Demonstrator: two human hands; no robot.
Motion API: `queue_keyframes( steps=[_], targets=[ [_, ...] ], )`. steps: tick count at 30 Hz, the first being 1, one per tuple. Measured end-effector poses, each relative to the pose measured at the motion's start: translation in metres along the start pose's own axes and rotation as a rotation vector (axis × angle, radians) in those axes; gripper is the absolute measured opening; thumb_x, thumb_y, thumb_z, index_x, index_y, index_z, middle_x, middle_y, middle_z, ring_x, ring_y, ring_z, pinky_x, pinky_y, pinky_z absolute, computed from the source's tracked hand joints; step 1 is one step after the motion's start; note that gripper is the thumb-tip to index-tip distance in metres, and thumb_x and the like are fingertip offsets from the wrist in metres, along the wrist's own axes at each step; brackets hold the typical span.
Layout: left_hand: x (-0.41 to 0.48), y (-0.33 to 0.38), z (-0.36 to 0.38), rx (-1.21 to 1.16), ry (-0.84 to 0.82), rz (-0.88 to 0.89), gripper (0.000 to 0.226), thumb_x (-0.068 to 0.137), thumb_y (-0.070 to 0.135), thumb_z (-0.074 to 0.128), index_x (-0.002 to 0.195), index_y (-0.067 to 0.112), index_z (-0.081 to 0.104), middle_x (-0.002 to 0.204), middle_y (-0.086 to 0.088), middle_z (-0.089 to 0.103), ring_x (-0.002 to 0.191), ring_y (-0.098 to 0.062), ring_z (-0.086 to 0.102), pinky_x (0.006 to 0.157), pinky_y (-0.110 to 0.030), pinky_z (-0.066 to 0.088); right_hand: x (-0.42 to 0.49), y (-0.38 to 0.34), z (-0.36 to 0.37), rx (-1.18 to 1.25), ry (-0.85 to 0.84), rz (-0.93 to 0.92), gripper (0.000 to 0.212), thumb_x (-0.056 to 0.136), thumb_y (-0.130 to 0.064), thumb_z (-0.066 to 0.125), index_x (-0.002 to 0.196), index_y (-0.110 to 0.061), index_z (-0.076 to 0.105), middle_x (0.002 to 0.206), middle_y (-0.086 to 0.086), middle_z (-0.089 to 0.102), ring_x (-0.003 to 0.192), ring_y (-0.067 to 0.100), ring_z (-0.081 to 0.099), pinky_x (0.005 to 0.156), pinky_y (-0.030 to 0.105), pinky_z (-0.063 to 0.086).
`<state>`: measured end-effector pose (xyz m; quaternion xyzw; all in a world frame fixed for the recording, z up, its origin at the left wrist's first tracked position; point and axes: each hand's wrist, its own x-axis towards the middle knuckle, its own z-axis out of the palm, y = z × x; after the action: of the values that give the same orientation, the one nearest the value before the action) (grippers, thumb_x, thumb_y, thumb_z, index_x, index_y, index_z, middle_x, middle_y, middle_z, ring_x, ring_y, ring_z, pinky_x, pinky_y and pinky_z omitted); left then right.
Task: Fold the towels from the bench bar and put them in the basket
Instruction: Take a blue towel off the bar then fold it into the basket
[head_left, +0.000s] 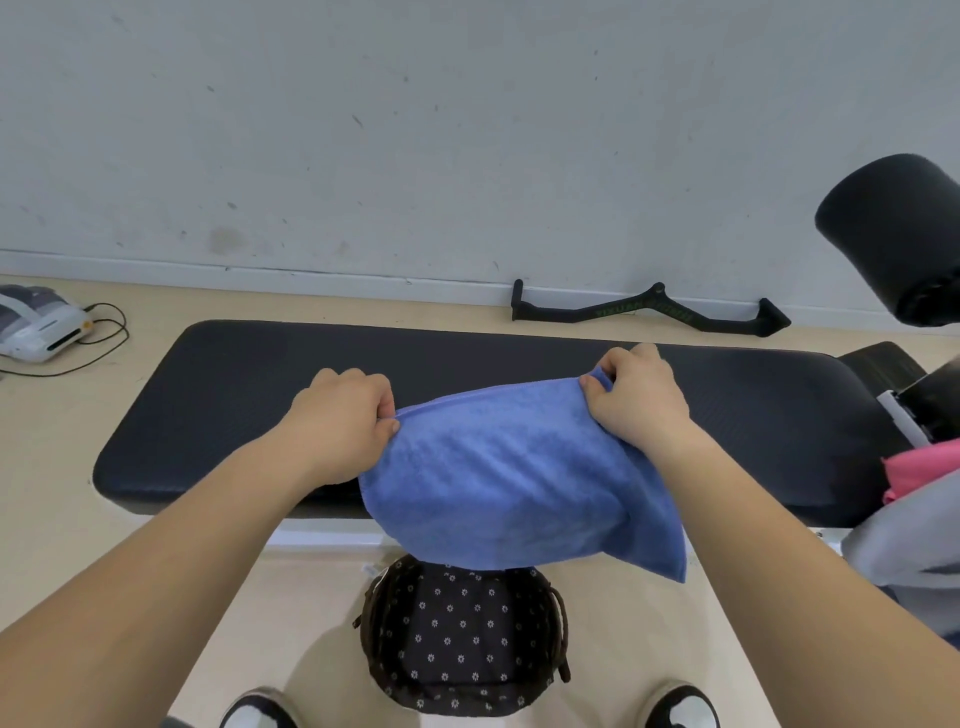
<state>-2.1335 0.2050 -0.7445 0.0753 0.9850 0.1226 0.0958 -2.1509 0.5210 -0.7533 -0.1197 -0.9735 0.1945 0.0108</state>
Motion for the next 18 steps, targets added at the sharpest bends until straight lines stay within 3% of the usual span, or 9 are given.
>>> queue_keyframes(
  steps=[2,5,9,13,18],
  targets=[
    [-0.002,0.005,0.000,0.018,-0.004,-0.011,0.008,0.101,0.030,0.052,0.095,0.025,0.053,0.098,0.005,0.055,0.101,-0.023,0.047,0.081,-0.036,0.044,-0.006,0.000,-0.001,-0.068,0.037,-0.098,0.012,0.099,-0.034,0.058,0.098,-0.022,0.060,0.104,-0.001,0.051,0.105,0.023,0.049,0.081,0.041,0.051],
    [-0.004,0.013,0.002,0.055,0.034,0.015,0.010,0.099,0.022,0.051,0.090,0.023,0.046,0.097,0.000,0.053,0.090,-0.023,0.052,0.070,-0.033,0.041,-0.016,0.000,-0.002,-0.049,0.038,-0.170,0.008,0.101,-0.027,0.057,0.105,-0.021,0.060,0.085,-0.010,0.051,0.097,0.023,0.054,0.087,0.042,0.052],
    [-0.006,0.015,0.006,-0.004,0.038,0.035,0.013,0.098,0.016,0.050,0.088,0.022,0.045,0.099,-0.001,0.046,0.073,-0.022,0.055,0.057,-0.030,0.037,-0.021,0.003,-0.011,0.032,-0.119,-0.117,0.025,0.100,-0.023,0.060,0.125,-0.021,0.061,0.116,0.001,0.059,0.101,0.020,0.059,0.083,0.031,0.048],
    [-0.009,0.012,0.002,-0.012,0.007,-0.002,0.011,0.102,0.024,0.049,0.091,0.025,0.049,0.095,0.000,0.054,0.077,-0.020,0.057,0.063,-0.032,0.046,-0.030,0.006,-0.020,0.038,-0.185,-0.048,0.006,0.099,-0.017,0.062,0.098,-0.022,0.065,0.101,0.001,0.062,0.081,0.013,0.058,0.061,0.023,0.043],
    [-0.020,0.013,-0.003,-0.089,-0.018,0.066,0.011,0.102,0.026,0.053,0.091,0.027,0.056,0.091,0.006,0.063,0.080,-0.013,0.059,0.069,-0.032,0.051,-0.063,0.017,-0.052,0.157,-0.265,0.003,0.004,0.091,-0.019,0.071,0.089,-0.020,0.070,0.085,0.000,0.069,0.080,0.016,0.064,0.063,0.026,0.048]
  ],
)
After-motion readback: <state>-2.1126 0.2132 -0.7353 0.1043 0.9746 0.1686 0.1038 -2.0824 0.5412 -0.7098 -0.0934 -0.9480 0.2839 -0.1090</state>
